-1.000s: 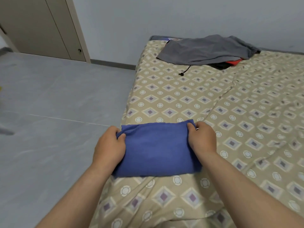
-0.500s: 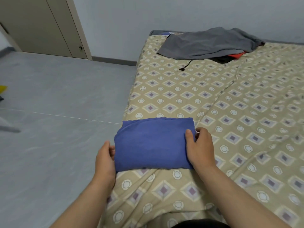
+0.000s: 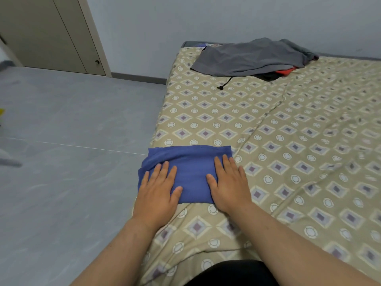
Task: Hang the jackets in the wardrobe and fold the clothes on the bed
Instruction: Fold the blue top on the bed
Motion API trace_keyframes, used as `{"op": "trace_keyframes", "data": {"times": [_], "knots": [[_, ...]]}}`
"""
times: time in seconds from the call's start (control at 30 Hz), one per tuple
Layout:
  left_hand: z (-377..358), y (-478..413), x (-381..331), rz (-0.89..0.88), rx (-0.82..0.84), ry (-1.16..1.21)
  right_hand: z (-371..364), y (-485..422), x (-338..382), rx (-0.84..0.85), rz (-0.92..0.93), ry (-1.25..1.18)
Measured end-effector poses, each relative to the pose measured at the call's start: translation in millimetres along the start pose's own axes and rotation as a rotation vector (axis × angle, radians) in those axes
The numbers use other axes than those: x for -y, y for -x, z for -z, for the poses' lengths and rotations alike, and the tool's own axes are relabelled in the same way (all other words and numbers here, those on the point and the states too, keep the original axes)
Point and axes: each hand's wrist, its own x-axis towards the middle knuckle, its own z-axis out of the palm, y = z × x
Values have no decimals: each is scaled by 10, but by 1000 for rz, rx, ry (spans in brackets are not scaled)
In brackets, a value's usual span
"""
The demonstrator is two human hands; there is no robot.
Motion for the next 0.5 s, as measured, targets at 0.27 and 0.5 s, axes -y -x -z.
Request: {"op": "trace_keyframes", "data": {"times": [0.27,0.5], "knots": [[116,-210,-113,190,49,43,39,-90,63,-39,-109,-37],[154,-459,-277,-49,-83,67,129,-272,227,-132,29,22]]}}
